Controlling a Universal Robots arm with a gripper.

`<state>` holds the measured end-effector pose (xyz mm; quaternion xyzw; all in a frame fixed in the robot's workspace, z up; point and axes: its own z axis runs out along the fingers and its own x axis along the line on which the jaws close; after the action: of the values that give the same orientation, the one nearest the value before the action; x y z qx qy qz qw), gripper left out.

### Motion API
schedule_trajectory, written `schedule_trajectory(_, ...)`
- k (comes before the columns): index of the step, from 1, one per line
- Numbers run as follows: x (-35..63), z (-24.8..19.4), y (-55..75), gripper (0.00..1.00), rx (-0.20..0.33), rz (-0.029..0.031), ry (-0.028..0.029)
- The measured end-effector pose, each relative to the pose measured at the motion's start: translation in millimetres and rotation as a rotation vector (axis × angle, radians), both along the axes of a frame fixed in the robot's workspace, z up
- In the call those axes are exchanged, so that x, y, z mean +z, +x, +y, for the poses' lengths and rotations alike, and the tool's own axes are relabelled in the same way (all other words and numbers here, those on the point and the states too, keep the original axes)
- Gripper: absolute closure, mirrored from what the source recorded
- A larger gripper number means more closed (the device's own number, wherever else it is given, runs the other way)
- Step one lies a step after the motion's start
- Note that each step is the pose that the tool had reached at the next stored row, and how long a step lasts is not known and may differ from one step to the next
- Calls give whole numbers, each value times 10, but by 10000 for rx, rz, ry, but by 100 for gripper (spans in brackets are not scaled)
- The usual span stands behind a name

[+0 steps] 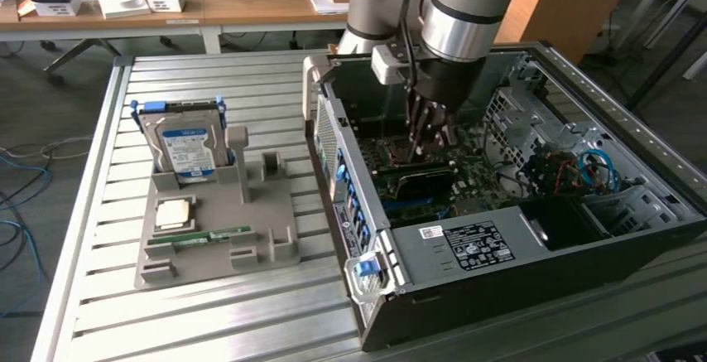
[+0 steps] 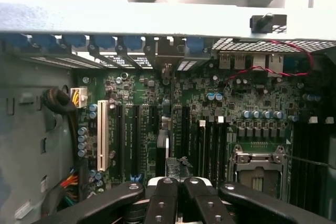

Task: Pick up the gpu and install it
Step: 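Press down on the gpu until it lock into place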

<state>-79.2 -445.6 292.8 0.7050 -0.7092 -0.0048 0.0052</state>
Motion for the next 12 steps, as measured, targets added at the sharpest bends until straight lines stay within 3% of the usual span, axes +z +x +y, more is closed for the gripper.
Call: schedule_trajectory(12, -85, 1, -43, 89, -2, 0, 0)
